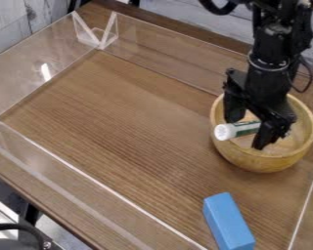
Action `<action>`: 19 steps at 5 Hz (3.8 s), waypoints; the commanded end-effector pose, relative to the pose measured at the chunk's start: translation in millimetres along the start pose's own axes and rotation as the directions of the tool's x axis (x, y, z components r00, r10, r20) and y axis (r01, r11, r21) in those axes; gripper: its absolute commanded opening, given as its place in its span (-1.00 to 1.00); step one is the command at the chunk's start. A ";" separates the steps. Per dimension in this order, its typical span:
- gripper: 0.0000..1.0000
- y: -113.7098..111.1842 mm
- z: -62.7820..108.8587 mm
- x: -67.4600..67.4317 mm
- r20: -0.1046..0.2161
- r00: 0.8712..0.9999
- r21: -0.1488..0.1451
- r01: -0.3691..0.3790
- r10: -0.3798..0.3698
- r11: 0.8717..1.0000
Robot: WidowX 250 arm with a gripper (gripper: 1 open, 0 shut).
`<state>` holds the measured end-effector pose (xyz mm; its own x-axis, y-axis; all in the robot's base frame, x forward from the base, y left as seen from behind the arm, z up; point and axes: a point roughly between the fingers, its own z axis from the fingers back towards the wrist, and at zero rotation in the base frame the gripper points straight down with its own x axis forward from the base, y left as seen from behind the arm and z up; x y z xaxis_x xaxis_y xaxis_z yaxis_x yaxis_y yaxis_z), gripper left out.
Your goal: Remove the green marker from inside the brown bowl and put it on the table
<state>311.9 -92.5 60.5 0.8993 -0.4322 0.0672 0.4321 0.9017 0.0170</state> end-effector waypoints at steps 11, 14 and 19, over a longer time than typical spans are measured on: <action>1.00 -4.6 17.1 13.9 0.046 0.999 0.033 -0.030 0.028 0.999; 1.00 -8.3 4.6 16.0 0.044 0.999 0.032 -0.028 0.027 0.999; 1.00 -1.8 3.2 16.4 0.094 0.994 0.004 -0.054 0.053 0.999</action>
<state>317.0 -101.6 41.9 0.9166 -0.3904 0.0868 0.3910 0.9203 0.0103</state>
